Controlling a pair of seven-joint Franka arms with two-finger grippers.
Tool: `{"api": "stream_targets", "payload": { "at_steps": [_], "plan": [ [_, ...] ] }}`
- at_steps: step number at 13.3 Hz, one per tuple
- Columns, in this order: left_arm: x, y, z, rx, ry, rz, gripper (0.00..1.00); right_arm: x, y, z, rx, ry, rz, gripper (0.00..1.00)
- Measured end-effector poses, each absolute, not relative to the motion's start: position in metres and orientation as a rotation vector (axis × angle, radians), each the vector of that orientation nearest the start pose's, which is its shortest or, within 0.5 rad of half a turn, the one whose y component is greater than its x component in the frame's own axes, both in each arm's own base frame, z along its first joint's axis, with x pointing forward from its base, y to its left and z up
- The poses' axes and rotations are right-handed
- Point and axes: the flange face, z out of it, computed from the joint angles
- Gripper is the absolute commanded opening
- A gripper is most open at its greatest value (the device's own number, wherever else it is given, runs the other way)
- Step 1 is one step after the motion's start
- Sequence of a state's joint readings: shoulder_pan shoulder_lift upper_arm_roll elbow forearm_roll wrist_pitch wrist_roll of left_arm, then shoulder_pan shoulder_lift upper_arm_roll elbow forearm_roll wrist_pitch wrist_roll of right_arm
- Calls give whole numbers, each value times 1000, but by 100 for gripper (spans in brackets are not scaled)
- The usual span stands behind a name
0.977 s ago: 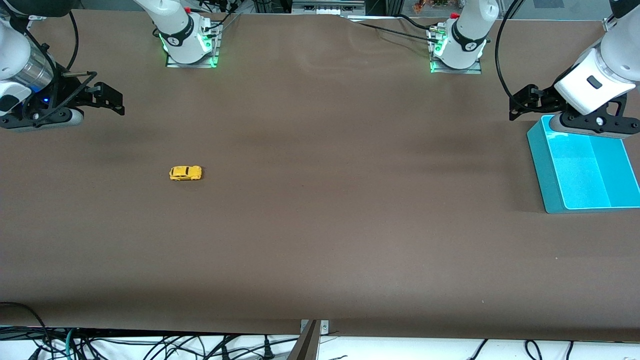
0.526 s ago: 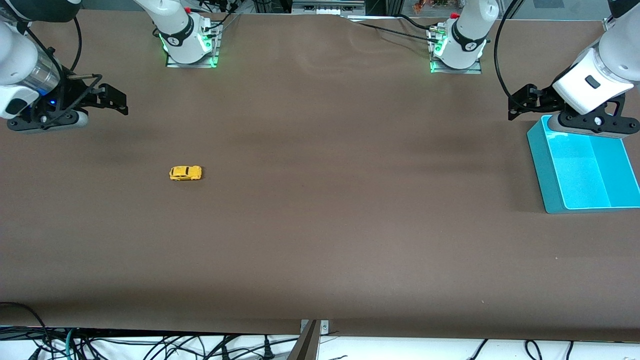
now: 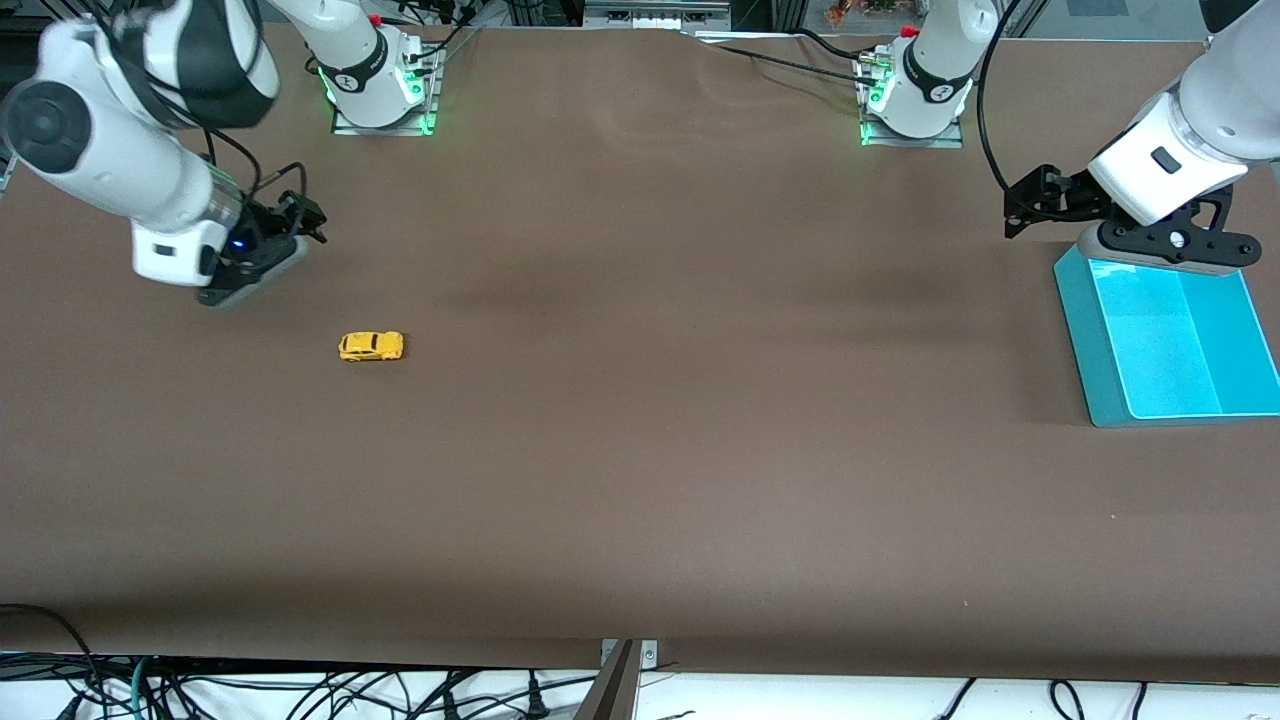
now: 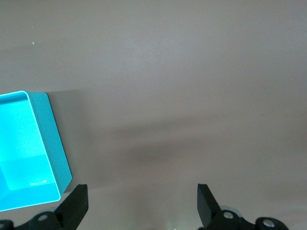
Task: Wind and store yellow beetle car
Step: 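Move the right gripper down over the yellow beetle car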
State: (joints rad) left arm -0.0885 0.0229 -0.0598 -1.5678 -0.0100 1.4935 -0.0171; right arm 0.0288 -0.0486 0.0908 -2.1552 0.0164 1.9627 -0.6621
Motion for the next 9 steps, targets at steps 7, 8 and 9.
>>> {"api": "stream_targets", "payload": {
  "at_steps": [7,8,9],
  "plan": [
    [546,-82,607,-3135,206,153,100,524,63,286,-2270,-2074,71,100],
    [546,-82,607,-3135,206,153,100,527,67,273,-2217,-2137,49,100],
    [546,-82,607,-3135,206,153,100,528,72,261,-2179,-2176,36,100]
  ]
}}
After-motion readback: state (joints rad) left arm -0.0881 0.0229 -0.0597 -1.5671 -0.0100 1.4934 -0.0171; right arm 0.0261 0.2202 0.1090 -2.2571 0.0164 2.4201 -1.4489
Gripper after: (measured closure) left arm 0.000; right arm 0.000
